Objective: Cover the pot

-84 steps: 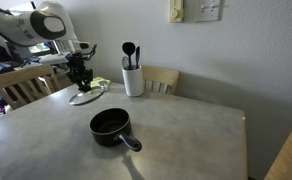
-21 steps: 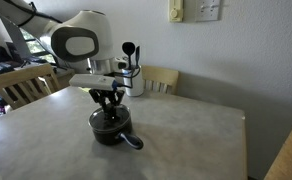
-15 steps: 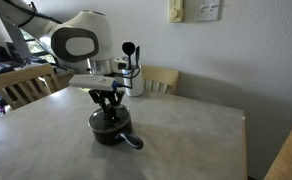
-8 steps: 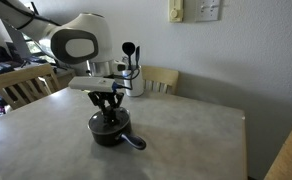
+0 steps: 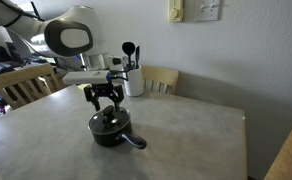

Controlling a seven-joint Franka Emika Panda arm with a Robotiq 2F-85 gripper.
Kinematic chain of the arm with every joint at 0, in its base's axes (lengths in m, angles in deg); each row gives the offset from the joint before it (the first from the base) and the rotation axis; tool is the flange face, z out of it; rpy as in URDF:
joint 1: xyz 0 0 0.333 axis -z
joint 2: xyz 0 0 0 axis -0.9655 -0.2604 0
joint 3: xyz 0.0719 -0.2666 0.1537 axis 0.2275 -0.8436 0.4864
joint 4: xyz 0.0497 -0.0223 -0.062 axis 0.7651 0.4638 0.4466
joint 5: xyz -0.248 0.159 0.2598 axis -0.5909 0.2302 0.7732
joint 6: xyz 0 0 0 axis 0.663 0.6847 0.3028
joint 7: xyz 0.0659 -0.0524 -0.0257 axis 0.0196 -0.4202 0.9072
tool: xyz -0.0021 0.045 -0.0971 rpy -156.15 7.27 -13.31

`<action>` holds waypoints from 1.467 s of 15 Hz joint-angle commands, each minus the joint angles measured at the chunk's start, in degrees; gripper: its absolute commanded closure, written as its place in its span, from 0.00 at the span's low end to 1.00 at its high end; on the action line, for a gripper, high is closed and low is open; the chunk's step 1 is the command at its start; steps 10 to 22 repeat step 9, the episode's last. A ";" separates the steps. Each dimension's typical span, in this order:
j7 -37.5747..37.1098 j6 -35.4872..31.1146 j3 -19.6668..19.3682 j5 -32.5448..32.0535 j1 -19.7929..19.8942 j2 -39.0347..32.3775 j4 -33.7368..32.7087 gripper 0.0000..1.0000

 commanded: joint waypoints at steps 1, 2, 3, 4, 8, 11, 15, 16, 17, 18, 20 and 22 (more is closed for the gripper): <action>-4.17 3.91 -0.88 -3.38 -1.65 5.74 2.48 0.00; -4.85 4.76 -0.85 -3.77 -1.81 6.48 2.44 0.00; -5.52 6.44 -0.81 -3.80 -1.96 7.24 2.14 0.00; -5.55 8.37 -0.66 -3.16 -1.95 7.62 1.63 0.00; -4.80 9.58 -0.54 -2.49 -2.01 7.22 0.40 0.00; -4.80 9.90 -0.55 -2.49 -2.03 7.38 0.40 0.00; -4.80 9.90 -0.55 -2.49 -2.03 7.38 0.40 0.00; -4.80 9.90 -0.55 -2.49 -2.03 7.38 0.40 0.00; -4.80 9.90 -0.55 -2.49 -2.03 7.38 0.40 0.00; -4.80 9.90 -0.55 -2.49 -2.03 7.38 0.40 0.00; -4.80 9.90 -0.55 -2.49 -2.03 7.38 0.40 0.00; -4.80 9.90 -0.55 -2.49 -2.03 7.38 0.40 0.00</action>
